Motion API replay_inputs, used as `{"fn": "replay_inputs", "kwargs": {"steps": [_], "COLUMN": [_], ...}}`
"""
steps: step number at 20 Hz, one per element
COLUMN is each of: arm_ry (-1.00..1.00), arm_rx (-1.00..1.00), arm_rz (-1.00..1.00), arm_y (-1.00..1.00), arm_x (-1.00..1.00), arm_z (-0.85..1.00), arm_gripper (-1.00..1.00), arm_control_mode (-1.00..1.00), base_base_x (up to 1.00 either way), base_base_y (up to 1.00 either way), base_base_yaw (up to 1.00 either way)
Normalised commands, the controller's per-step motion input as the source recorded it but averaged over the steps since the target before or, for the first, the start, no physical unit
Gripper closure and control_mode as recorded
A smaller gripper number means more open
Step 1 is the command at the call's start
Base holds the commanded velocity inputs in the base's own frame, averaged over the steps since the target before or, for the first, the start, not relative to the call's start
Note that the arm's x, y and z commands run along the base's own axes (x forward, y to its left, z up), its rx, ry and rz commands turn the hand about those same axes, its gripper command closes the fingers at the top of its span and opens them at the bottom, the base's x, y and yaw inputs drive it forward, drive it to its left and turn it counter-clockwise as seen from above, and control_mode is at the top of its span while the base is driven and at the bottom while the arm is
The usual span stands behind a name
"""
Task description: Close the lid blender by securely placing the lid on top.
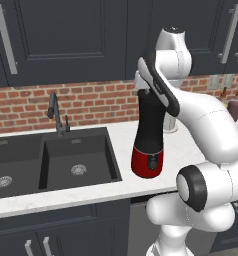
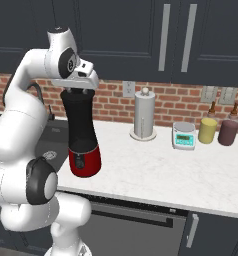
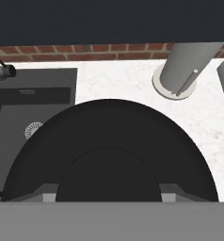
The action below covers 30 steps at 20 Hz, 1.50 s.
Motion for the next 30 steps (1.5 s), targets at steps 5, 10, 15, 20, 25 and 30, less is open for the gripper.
{"fn": "replay_inputs", "kwargs": {"steps": [5,10,15,20,25,30], "arm_ry": [0.00,0.00,0.00,0.00,0.00,0.00], "arm_rx": [0.00,0.00,0.00,0.00,0.00,0.00], "arm_rz": [0.00,0.00,0.00,0.00,0.00,0.00], "arm_y": [0.00,0.00,0.00,0.00,0.00,0.00], "arm_x": [0.00,0.00,0.00,0.00,0.00,-0.07], "arm_z": [-0.08,-0.07,-0.02,0.00,0.00,0.00], "arm_gripper": [1.00,-1.00,-1.00,-1.00,-1.00,-1.00], "arm_control_mode": [-1.00,-1.00,-1.00,-1.00,-1.00,-1.00], "base_base_x": [0.00,0.00,0.00,0.00,0.00,0.00], "base_base_y": [0.00,0.00,0.00,0.00,0.00,0.00], "base_base_yaw": [0.00,0.00,0.00,0.00,0.00,0.00]}}
